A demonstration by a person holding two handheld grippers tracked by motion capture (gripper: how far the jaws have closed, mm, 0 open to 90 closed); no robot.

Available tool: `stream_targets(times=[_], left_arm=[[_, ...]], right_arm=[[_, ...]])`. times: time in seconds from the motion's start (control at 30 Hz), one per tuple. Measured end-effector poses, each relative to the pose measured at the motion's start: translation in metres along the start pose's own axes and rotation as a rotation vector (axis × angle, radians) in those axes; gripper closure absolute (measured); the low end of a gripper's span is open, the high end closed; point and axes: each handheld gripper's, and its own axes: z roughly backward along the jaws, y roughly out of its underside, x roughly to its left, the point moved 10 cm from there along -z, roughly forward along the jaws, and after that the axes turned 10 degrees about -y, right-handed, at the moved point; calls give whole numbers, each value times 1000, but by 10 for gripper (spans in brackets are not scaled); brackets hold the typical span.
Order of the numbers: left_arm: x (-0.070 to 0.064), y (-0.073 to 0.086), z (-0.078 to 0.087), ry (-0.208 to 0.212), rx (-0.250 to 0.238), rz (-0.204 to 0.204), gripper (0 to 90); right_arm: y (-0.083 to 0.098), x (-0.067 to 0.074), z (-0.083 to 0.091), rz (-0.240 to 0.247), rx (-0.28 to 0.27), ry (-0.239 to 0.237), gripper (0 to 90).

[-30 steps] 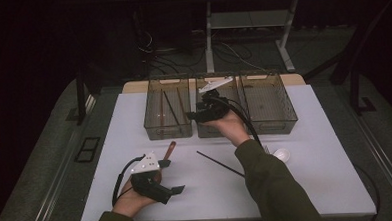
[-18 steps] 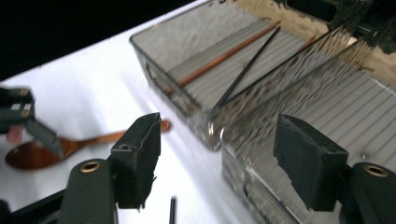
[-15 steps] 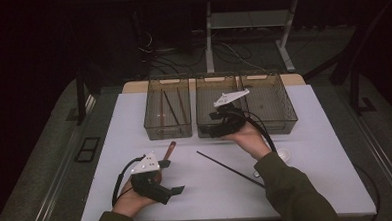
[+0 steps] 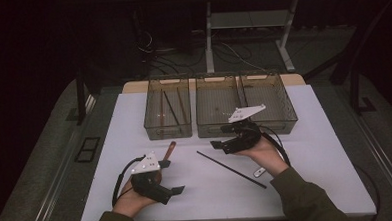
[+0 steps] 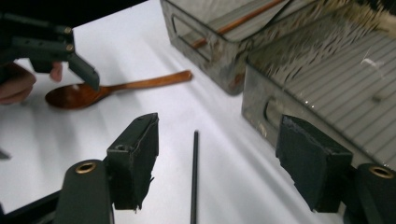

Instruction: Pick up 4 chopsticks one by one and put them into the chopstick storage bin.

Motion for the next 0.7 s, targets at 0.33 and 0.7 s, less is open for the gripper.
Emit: stream_targets(times=[0.33, 0.7], left_arm=[[1, 0, 0, -2, 1, 2, 5], [1, 1, 1, -12, 0, -6, 5]], right_arm=[[32, 4, 15, -10, 28, 3, 322], [72, 9, 31, -31, 73, 3, 414]])
